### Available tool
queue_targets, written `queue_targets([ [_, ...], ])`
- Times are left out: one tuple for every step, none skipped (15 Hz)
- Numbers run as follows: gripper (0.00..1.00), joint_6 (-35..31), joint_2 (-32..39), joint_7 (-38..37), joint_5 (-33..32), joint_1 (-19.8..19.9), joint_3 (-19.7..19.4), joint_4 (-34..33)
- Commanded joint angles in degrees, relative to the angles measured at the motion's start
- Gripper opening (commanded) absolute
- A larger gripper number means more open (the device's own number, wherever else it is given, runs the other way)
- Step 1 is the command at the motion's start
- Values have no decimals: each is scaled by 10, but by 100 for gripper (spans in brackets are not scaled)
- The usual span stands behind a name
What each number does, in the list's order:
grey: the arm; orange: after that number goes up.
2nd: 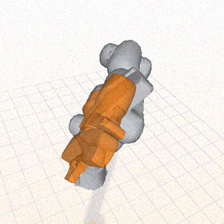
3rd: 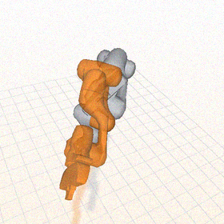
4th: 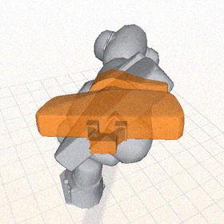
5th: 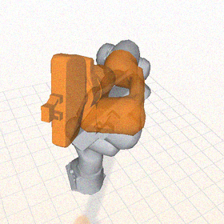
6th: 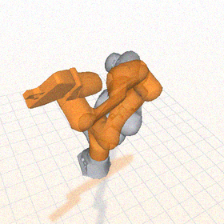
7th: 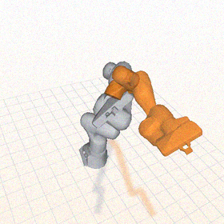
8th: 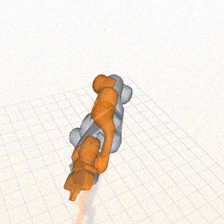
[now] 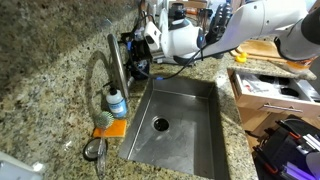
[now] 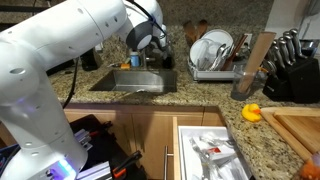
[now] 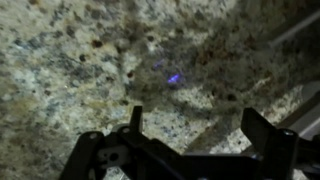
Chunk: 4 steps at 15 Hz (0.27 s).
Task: Close the tap
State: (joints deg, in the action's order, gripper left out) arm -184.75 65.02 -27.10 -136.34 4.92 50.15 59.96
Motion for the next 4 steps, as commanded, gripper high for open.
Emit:
queue_targets([
  [100, -6, 4, -5, 6, -1, 3, 1],
  [100, -6, 6, -7, 9, 0, 3, 0],
  [100, -8, 7, -10, 10, 1, 4, 0],
  [100, -9, 8, -11, 10, 1, 4, 0],
])
